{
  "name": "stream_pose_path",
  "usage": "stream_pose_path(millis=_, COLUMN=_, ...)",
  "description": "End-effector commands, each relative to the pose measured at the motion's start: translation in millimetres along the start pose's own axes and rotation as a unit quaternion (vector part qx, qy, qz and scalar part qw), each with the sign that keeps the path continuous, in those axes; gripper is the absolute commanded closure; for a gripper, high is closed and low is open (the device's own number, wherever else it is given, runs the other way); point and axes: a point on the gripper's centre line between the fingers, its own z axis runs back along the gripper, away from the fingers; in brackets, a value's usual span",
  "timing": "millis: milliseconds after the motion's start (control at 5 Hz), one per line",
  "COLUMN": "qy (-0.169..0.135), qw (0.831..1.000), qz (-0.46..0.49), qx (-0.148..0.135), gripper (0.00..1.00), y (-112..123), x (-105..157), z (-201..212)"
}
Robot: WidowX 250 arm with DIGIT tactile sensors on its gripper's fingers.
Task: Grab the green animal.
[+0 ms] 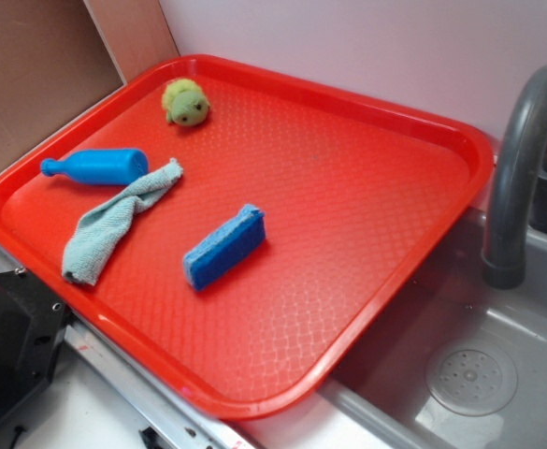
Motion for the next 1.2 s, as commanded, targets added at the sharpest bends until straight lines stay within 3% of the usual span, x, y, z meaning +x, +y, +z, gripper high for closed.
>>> stream_pose_path(millis=0, qy=0.0, qw=1.0, qz=0.0, qx=0.0, gripper=0.0, y=0.0, x=0.0, z=0.0)
stream_pose_path(millis=200, qy=-0.02, qw=0.997, qz=0.076, qx=0.001, gripper=0.0, y=0.8, x=9.9, z=-6.0)
stream_pose_path(millis=400, qy=-0.034, qw=0.981, qz=0.19, qx=0.009, gripper=0.0, y=6.5, x=32.5, z=-23.6)
stream_pose_path(millis=600, qy=-0.093, qw=0.946, qz=0.309, qx=-0.001, gripper=0.0, y=21.9, x=54.4, z=-40.0)
stream_pose_path(millis=800, qy=-0.131, qw=0.905, qz=0.403, qx=0.028, gripper=0.0, y=53.0, x=82.2, z=-64.8)
stream_pose_path(millis=1000, qy=-0.152, qw=0.879, qz=0.45, qx=0.044, gripper=0.0, y=74.4, x=98.7, z=-84.2)
